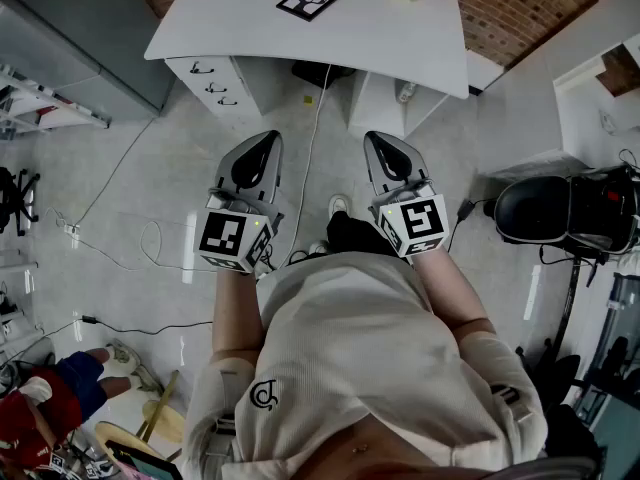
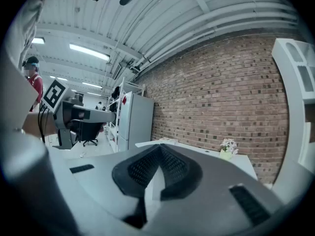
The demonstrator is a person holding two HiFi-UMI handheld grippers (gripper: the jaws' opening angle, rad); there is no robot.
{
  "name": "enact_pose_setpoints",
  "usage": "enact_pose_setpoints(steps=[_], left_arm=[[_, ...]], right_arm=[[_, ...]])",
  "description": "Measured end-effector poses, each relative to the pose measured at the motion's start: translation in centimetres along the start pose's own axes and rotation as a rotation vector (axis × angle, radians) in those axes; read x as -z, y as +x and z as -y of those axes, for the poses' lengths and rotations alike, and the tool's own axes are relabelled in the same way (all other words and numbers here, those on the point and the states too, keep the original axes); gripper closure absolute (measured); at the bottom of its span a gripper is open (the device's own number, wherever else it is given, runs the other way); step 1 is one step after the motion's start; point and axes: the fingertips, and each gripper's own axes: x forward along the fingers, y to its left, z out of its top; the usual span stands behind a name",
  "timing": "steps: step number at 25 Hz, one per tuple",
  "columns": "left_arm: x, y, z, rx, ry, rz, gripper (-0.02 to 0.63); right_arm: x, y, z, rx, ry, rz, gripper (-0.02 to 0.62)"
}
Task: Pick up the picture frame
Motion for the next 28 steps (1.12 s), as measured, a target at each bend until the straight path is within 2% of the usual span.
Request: enact_pose_setpoints(steps=[10,16,21,28], left_arm=[[-0.1,-0.7,-0.8,0.022,0.004,-0.001,0.594],[0.9,-1.6,-2.6,-0.01,-0.015,-0.015,0.594],[1.9,-1.3,-5.3,-0.067,-0.064,-0.008,0.594],[3.5,3.2,-10.3,-0.111,-0.077,-0.036,0.594]], right_arm=[[-0.3,0.6,-1.0,0.011,0.007,-0.004,0.59],[0.8,2.4,-1.1,0.018,0.092,-0.03,0.589],[1.6,5.5,-1.2,-0.014,0.077,-0.058,0.588],[3.5,12.9,1.7,-0.03,0.114,-0.099,0.588]])
